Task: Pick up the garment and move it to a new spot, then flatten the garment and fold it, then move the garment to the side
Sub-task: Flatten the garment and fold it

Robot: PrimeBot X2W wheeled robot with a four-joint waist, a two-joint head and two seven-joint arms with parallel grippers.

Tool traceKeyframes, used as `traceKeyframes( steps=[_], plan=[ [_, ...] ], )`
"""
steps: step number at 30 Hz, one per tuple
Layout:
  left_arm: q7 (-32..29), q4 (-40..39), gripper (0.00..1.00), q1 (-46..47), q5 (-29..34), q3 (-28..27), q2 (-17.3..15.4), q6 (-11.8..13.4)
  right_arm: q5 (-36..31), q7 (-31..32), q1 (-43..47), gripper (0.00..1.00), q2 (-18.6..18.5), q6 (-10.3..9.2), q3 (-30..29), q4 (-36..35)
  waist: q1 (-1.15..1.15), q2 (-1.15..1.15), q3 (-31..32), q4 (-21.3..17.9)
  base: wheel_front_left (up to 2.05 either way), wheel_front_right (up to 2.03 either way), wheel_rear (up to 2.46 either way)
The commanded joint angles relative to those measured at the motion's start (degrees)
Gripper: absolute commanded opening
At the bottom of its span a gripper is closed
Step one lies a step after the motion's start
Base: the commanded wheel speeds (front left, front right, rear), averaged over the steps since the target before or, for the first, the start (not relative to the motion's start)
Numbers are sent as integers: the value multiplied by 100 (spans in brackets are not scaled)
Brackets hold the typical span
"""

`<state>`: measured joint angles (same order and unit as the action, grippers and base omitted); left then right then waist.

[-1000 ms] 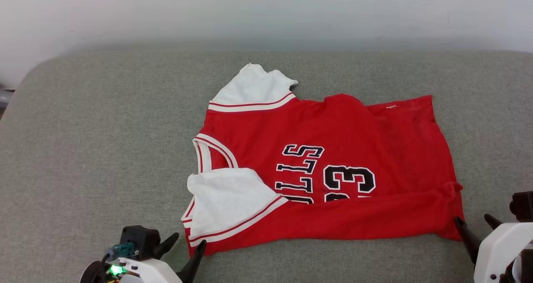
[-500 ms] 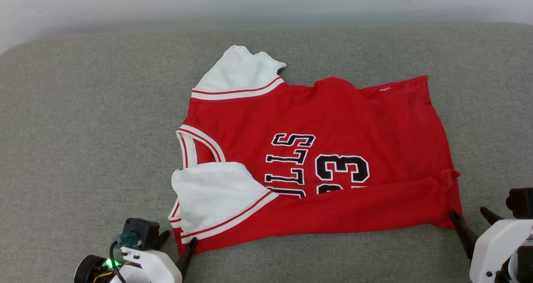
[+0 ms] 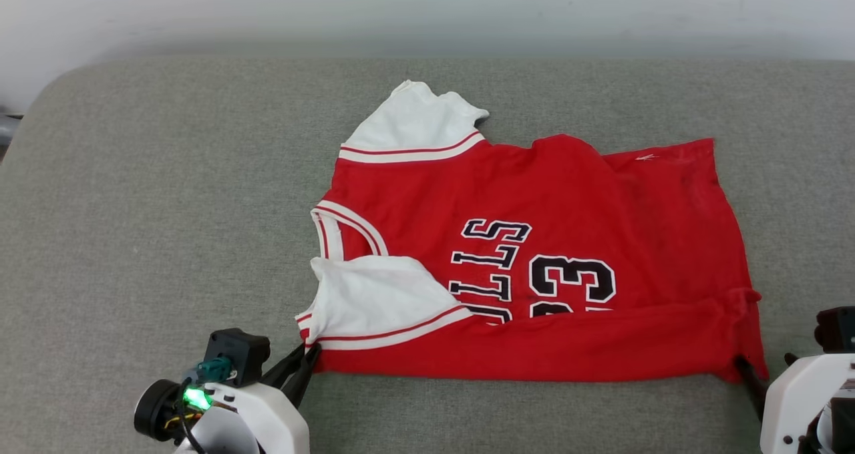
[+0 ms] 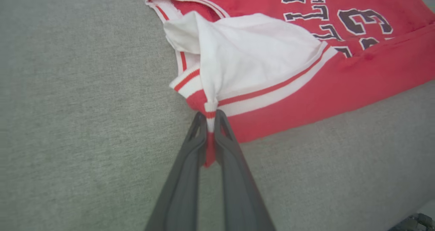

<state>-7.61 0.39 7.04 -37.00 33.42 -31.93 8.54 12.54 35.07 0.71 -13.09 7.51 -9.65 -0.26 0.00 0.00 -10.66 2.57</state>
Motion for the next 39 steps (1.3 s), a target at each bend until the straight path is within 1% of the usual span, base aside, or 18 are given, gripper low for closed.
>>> traceKeyframes(
  steps=[1, 3, 7, 14, 15, 16, 17, 18, 23, 24, 28, 36, 39],
  plan=[
    [30, -112, 0, 22, 35, -20, -41, 34, 25, -14, -95, 100, 63, -5, -23, 115, 0, 0, -19, 40, 0, 0, 0],
    [25, -266, 0, 19, 56, -29, -71, 61, -60, -22, -137, 100, 38, -6, -53, 292, 0, 0, -39, 85, 0, 0, 0],
    [3, -446, 0, -5, 62, -24, -107, 87, -120, 10, -194, 100, 101, -5, -64, 638, 0, 0, -103, 146, 0, 0, 0],
    [-25, -461, 0, -16, 78, 43, -113, 66, -115, 28, -208, 100, 189, -3, 163, 1132, 0, 0, -199, 187, 0, 0, 0],
    [-23, -442, 0, -12, 74, 47, -117, 56, -87, 64, -201, 93, 192, -1, 223, 1202, 0, 0, -210, 189, 0, 0, 0],
    [-34, -422, 0, -9, 66, 49, -124, 48, -49, 89, -182, 46, 200, 6, 289, 1258, 0, 0, -219, 190, 0, 0, 0],
    [-54, -394, 0, -3, 67, 58, -139, 40, -11, 119, -172, 15, 211, 6, 342, 1305, 0, 0, -227, 190, 0, 0, 0],
    [-60, -371, 0, 7, 74, 66, -149, 30, 21, 126, -176, 0, 208, 6, 375, 1343, 0, 0, -235, 191, 0, 0, 0],
    [-108, -230, 0, -1, 20, 99, -162, -7, 65, -5, -233, 0, 102, -8, 234, 1410, 0, 0, -166, 200, 0, 0, 0],
    [-142, -78, 0, -114, -43, 162, -189, -51, 99, -30, -169, 0, -101, -9, 65, 1296, 0, 0, 31, 191, 0, 0, 0],
    [-159, 2, 0, -237, -102, 203, -189, -59, 241, 71, -88, 0, -242, -9, -24, 1075, 0, 0, 215, 189, 0, 0, 0],
    [-384, -119, 0, -637, -333, 305, -313, -73, 554, 621, 367, 0, -466, -9, -80, 360, 0, 0, 510, 198, 0, 0, 0],
    [-487, -222, 0, -840, -425, 370, -343, -35, 594, 826, 601, 0, -462, -9, -200, 121, 0, 0, 571, 199, 0, 0, 0]
  ],
)
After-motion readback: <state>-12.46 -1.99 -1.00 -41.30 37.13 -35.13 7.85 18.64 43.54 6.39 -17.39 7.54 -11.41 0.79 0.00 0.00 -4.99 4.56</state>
